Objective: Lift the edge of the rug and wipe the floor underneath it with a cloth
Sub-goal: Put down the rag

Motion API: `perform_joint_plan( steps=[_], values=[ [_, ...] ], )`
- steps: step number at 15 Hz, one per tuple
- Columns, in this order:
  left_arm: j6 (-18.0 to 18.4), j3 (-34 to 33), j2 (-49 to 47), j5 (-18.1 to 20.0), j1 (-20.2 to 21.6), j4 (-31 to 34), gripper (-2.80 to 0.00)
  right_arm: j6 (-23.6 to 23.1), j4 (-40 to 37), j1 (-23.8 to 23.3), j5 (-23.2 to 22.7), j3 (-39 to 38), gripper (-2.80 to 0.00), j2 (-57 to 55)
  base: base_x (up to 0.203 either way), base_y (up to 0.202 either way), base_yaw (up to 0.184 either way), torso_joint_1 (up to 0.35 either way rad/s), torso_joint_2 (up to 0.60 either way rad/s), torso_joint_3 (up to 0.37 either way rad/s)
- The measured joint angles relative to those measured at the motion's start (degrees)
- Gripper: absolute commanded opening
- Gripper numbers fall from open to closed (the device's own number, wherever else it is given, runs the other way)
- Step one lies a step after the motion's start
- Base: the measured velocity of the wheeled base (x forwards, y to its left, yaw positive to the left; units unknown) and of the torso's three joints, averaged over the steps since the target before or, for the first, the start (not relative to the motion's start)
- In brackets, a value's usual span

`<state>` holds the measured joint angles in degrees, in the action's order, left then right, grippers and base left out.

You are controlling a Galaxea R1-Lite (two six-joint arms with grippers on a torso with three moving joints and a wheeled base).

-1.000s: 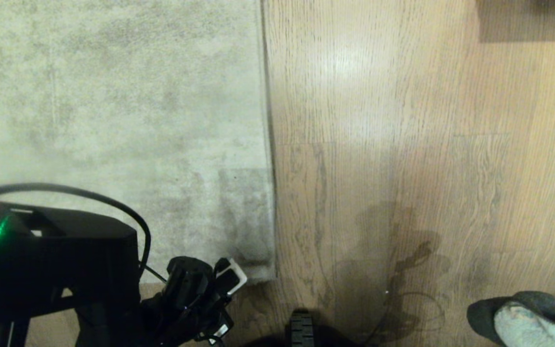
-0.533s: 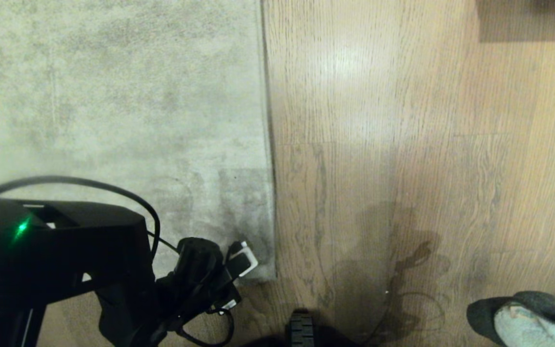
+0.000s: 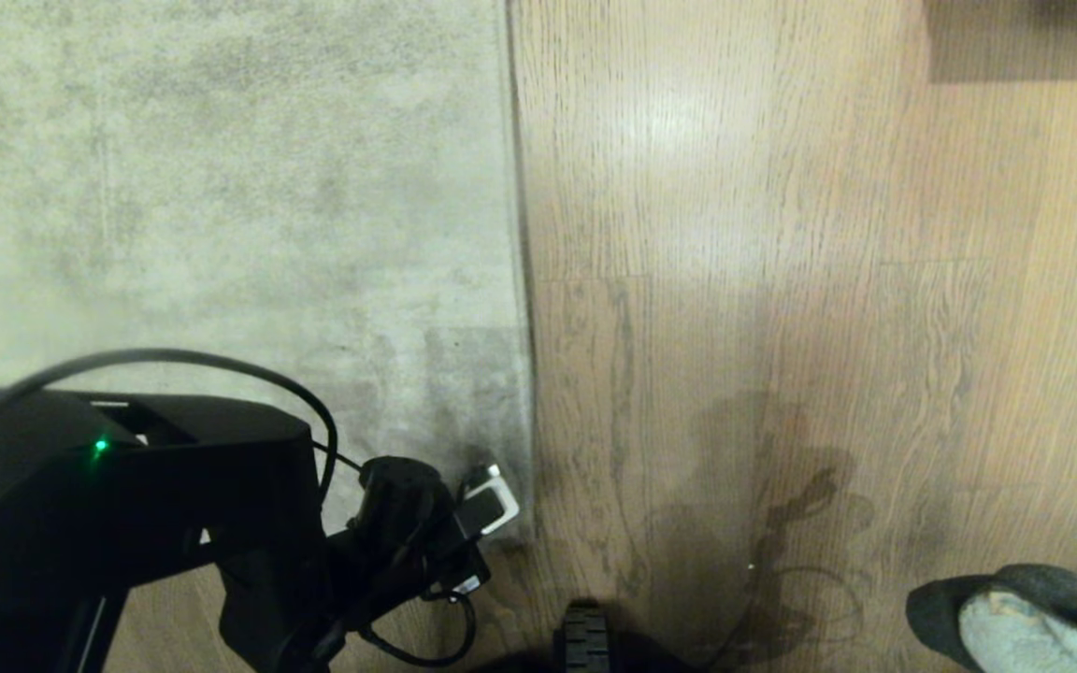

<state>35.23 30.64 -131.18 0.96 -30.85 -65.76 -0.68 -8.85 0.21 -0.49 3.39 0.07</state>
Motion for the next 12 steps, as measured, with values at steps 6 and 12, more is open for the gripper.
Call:
perform_joint_plan(
  steps=[6,12],
  values=[
    [7.68,1.03,-1.07,-0.15,0.00,-0.14,-2.80,0.00,-0.05,-0.02,0.00,0.09,-2.80,0.00,0.000,0.000,0.000,0.000,0.00,0.000],
    [12.34,1.59,-0.01,-0.52,0.39,0.07,-2.80,0.00,-0.03,-0.02,-0.02,0.09,-2.80,0.00,0.000,0.000,0.000,0.000,0.00,0.000]
  ],
)
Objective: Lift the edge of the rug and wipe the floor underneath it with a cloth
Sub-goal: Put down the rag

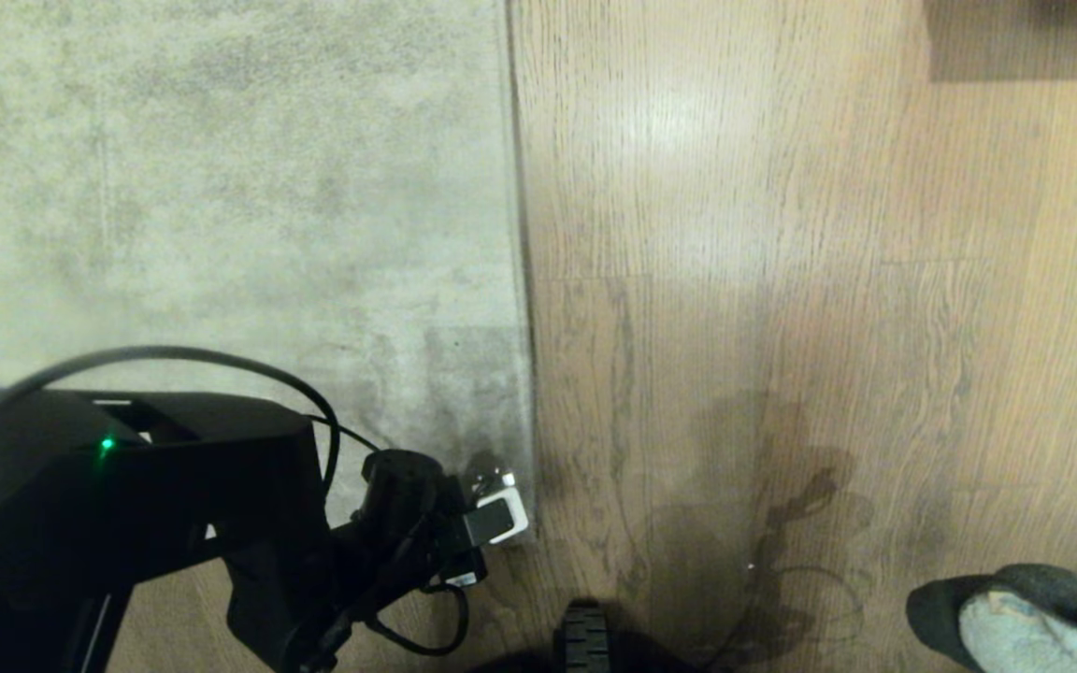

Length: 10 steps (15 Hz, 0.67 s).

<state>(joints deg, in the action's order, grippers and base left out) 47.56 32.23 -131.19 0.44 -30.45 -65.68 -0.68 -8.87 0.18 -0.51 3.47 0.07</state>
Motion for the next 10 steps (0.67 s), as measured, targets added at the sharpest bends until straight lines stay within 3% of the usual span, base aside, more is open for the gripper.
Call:
perform_joint_plan(
  steps=[10],
  values=[
    [-0.07,-10.16,2.40,-0.02,2.92,0.15,-2.80,0.00,0.00,0.00,0.02,-0.01,-2.80,0.00,0.000,0.000,0.000,0.000,0.00,0.000]
  ],
)
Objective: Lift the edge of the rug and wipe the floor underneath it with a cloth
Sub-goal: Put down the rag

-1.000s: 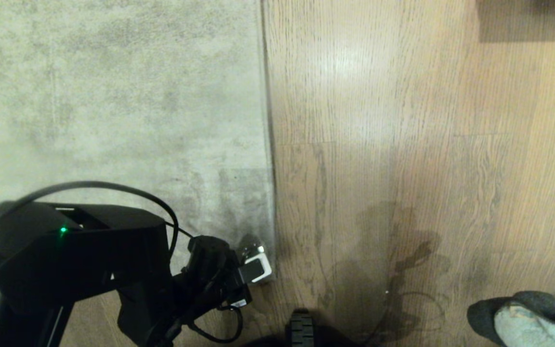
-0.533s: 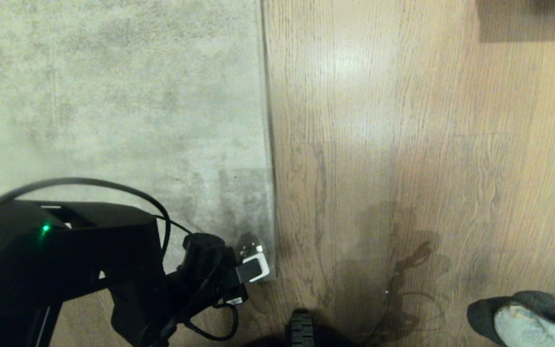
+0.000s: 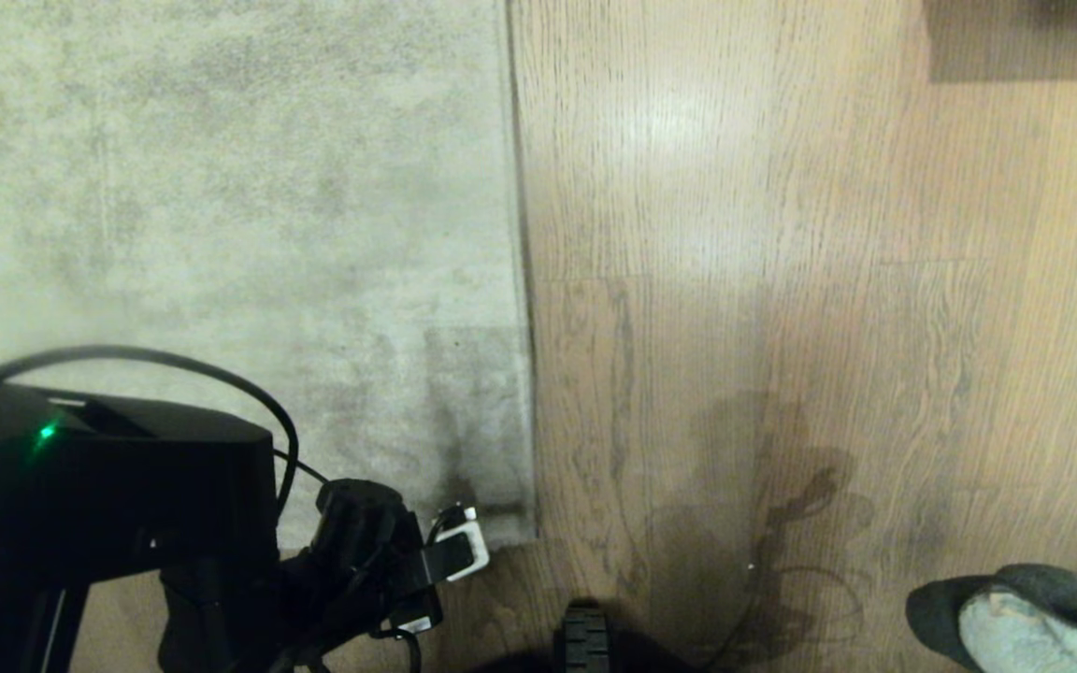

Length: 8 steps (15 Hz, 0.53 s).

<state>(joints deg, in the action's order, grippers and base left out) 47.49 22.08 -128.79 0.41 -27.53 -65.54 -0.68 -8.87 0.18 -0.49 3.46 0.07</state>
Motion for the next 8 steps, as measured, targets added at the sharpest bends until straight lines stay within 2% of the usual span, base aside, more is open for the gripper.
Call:
perform_joint_plan(
  steps=[5,8],
  values=[
    [0.83,0.60,-3.88,0.02,0.61,0.05,-2.80,0.02,0.00,0.00,0.00,0.00,-2.80,0.00,0.000,0.000,0.000,0.000,0.00,0.000],
    [3.69,3.55,-6.12,0.07,1.38,-0.06,-2.80,0.02,0.00,-0.02,0.00,0.01,-2.80,0.00,0.000,0.000,0.000,0.000,0.00,0.000]
  ],
)
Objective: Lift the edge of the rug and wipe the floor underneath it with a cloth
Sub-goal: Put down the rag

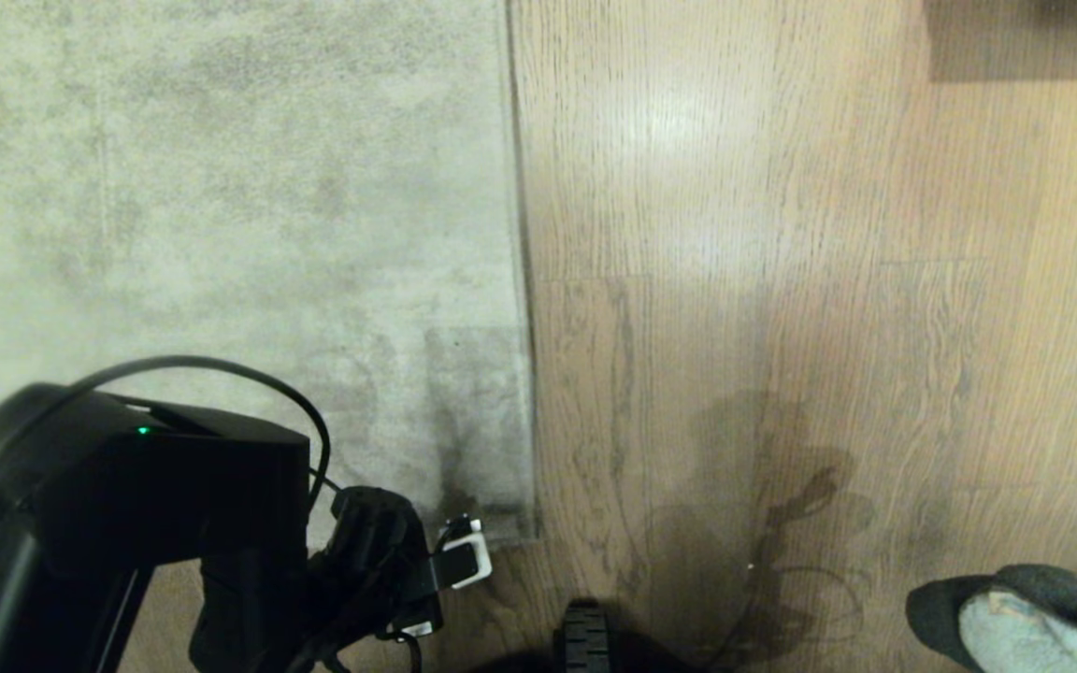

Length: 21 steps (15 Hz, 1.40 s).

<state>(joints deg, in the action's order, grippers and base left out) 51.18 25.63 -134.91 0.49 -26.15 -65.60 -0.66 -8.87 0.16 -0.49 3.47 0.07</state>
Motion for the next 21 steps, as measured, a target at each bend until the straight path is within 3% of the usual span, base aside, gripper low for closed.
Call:
perform_joint_plan(
  steps=[4,13,16,21],
  values=[
    [3.16,4.66,-1.36,0.52,0.71,-0.20,-2.80,-0.02,0.00,0.02,0.02,0.00,-2.80,0.00,0.000,0.000,0.000,0.000,0.00,0.000],
    [2.84,5.44,0.41,2.51,0.75,-0.33,-2.80,0.00,-0.01,0.02,0.00,0.00,-2.80,0.00,0.000,0.000,0.000,0.000,0.00,0.000],
    [-0.14,1.59,3.82,2.43,0.60,-0.33,-2.80,-0.02,0.00,0.02,0.00,0.00,-2.80,0.00,0.000,0.000,0.000,0.000,0.00,0.000],
    [-8.96,-5.34,15.10,1.88,0.50,-0.24,-2.80,0.00,-0.03,0.02,0.00,-0.01,-2.80,0.00,0.000,0.000,0.000,0.000,0.00,0.000]
  ],
)
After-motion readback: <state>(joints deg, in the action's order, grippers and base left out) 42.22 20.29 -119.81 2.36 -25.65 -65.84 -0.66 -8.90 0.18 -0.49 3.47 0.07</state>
